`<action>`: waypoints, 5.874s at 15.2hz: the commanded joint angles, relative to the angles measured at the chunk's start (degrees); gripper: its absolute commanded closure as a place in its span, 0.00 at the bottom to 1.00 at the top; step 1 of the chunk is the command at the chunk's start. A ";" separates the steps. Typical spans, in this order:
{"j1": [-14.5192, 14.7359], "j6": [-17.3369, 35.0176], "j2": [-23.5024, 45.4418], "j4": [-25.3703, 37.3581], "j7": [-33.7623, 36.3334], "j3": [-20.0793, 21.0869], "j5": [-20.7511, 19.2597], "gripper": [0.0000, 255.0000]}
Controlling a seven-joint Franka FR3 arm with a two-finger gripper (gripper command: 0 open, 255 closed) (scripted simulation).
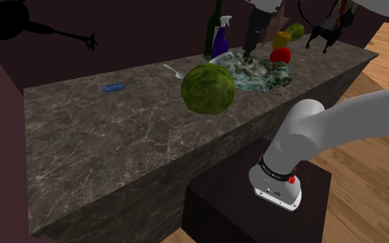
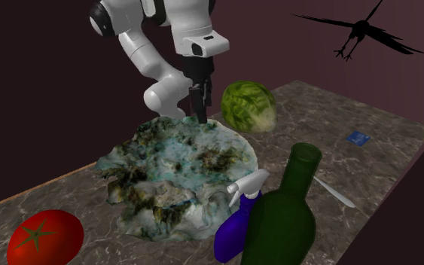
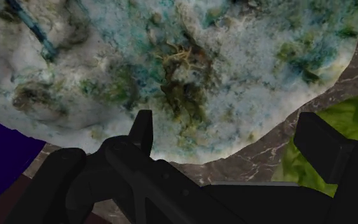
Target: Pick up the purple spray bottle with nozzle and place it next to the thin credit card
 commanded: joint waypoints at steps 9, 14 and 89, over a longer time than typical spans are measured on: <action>10.09 10.16 12.64 11.41 -26.14 -20.70 2.01 0.00; 21.21 12.77 22.52 21.03 -41.52 -35.95 10.10 0.00; 92.10 21.09 32.88 35.79 -25.85 -75.56 16.21 1.00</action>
